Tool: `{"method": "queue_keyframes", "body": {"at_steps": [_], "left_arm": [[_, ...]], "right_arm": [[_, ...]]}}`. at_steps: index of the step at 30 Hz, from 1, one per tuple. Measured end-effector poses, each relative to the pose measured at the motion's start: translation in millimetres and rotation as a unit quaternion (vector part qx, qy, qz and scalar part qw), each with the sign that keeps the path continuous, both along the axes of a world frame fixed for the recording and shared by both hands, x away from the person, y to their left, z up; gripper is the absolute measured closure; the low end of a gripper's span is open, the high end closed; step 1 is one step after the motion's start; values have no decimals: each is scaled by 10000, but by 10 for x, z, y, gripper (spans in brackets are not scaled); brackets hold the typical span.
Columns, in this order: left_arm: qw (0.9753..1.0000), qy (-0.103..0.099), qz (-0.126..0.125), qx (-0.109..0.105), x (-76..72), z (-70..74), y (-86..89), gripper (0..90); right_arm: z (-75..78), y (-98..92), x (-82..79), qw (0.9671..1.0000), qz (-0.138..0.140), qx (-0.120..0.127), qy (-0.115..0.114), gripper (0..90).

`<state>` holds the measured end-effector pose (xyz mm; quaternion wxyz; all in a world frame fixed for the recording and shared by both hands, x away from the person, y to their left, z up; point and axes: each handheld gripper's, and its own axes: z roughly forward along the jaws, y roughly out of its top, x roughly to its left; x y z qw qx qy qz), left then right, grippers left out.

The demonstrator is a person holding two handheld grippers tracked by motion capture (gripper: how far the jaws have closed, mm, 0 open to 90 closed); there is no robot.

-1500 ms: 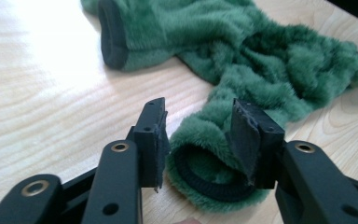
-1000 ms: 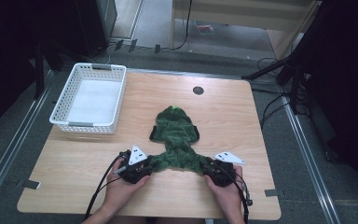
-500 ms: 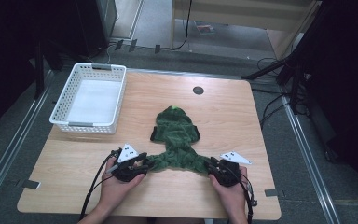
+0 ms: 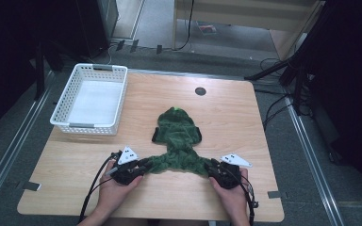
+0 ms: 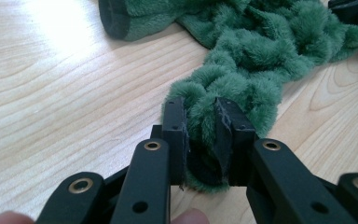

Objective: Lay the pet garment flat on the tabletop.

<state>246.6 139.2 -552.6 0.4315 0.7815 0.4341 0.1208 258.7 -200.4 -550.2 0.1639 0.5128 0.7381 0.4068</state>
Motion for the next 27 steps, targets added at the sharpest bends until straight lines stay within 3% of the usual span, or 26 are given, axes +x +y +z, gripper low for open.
{"method": "queue_keyframes", "body": {"at_steps": [7, 10, 11, 13, 15, 21, 24, 27], "left_arm": [[9999, -5, -103, -90, -2, 0, 53, 750], [9995, 83, -127, -259, 14, -6, 96, 713], [9994, 115, -106, -304, 19, -7, 105, 705], [9994, 104, -84, -308, 15, -6, 108, 703], [9996, 26, -68, -257, 0, -3, 93, 718], [9998, -42, -73, -207, -12, 2, 79, 770], [9997, -31, -83, -231, -10, 1, 83, 770], [9997, -34, -85, -242, -9, -1, 84, 769]], "right_arm": [[37, -3, -6, 9999, 69, 77, 2, 617], [219, -10, 17, 9984, 137, -9, -555, 572], [287, -16, 59, 9979, 131, 108, -623, 566], [396, -8, 183, 9974, 113, 330, -629, 564], [482, 55, 341, 9979, 68, 374, -527, 563], [718, 435, 913, 9976, 192, 523, -402, 541], [694, 626, 1243, 9973, 276, 683, -9, 522], [527, 765, 1511, 9988, 47, 389, 291, 514]]}}
